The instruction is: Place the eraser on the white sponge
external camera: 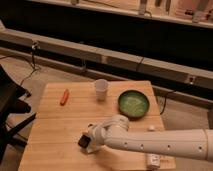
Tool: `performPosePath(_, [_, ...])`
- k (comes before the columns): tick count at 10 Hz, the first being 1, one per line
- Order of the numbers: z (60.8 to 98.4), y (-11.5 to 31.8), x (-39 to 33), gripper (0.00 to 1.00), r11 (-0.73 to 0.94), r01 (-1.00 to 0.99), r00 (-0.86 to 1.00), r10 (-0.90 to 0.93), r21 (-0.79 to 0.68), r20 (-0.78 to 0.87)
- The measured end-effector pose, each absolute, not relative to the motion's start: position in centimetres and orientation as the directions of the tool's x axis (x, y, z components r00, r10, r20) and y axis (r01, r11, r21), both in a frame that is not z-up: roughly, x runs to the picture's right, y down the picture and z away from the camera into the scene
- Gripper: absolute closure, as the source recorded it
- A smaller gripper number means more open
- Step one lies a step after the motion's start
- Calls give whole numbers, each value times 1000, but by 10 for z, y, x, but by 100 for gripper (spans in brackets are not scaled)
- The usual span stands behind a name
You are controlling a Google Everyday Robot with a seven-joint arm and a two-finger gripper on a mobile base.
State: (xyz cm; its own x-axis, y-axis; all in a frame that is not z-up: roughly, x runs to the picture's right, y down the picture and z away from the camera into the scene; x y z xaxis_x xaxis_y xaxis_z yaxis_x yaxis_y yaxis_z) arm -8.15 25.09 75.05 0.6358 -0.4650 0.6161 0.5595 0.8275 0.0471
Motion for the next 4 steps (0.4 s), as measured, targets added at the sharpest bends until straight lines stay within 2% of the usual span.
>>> performPosePath(4, [751,248,-82,20,835,548,642,-457,48,616])
